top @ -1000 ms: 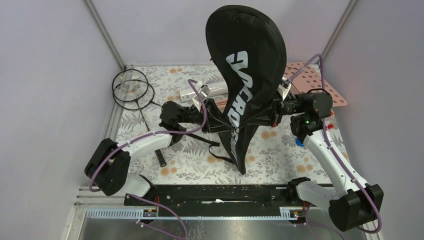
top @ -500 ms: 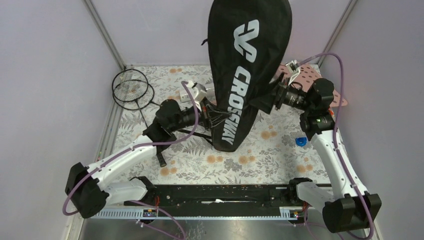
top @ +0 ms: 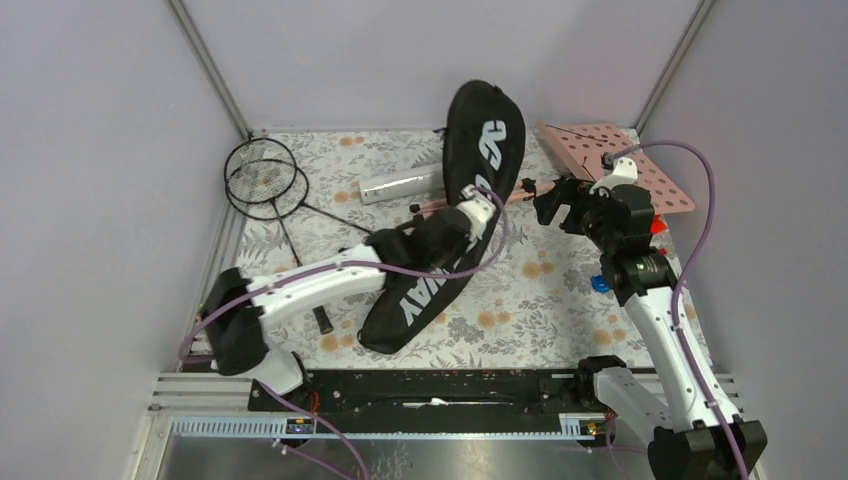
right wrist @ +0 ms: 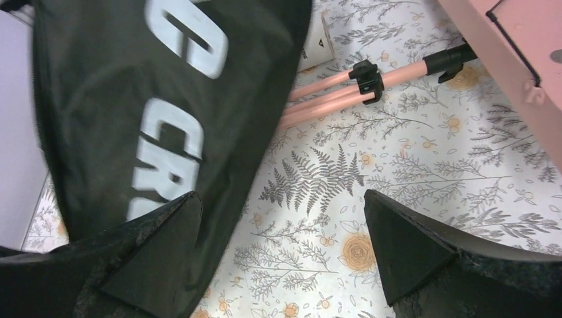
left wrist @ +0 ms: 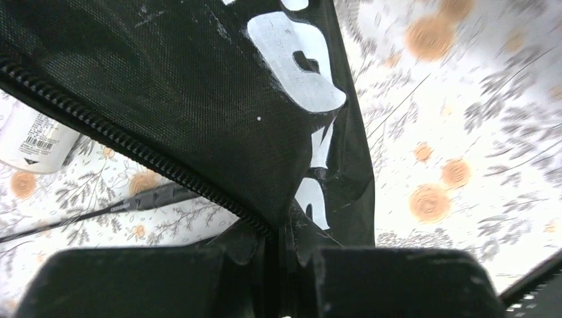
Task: Pack up the badminton gear
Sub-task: Adjust the racket bag.
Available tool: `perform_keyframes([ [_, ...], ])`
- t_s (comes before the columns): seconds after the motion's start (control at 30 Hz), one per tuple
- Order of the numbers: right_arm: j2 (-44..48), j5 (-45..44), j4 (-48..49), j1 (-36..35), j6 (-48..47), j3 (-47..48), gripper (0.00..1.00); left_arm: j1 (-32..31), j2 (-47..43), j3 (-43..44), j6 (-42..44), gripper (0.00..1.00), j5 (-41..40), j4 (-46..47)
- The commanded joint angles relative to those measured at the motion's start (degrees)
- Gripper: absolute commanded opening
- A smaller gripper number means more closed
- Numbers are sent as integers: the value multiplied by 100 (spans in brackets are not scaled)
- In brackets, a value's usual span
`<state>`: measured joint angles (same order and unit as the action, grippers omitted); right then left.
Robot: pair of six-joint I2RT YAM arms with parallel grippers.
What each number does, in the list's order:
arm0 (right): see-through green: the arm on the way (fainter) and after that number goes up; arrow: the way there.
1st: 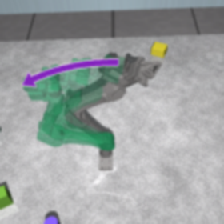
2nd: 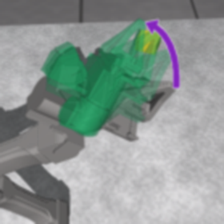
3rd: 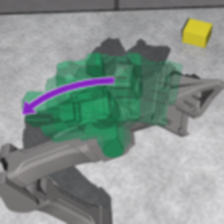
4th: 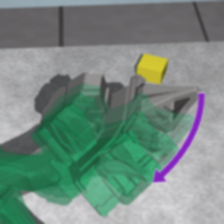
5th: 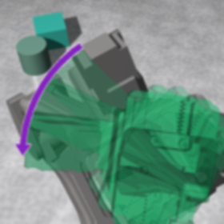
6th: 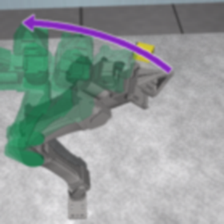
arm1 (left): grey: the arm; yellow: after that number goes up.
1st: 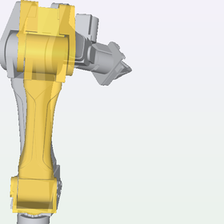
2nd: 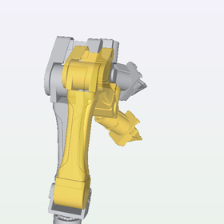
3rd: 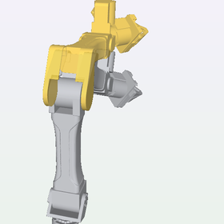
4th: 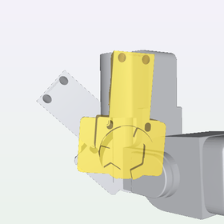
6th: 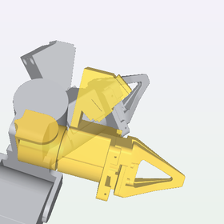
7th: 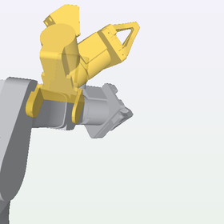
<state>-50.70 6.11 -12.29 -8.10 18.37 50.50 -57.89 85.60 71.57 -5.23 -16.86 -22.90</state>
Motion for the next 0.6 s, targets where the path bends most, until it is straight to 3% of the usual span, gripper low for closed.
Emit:
perform_keyframes([
  [0.0, -458, 273, 758, -8, 235, 6, 100, -408, 700, 628, 382, 0, -1493, -932],
  [0.2, -1484, 664, 1000, -8, 738, 772, 100, -729, 1248, 804, 439, 0, -1965, -1252],
  [0.33, -2185, 653, 896, -10, 1098, 1368, 100, -808, 1266, 778, 466, 0, -1862, -1156],
  [0.57, -2594, 210, 578, -10, 1341, 1588, 100, -898, 1350, 841, 455, 0, -2166, -1138],
])
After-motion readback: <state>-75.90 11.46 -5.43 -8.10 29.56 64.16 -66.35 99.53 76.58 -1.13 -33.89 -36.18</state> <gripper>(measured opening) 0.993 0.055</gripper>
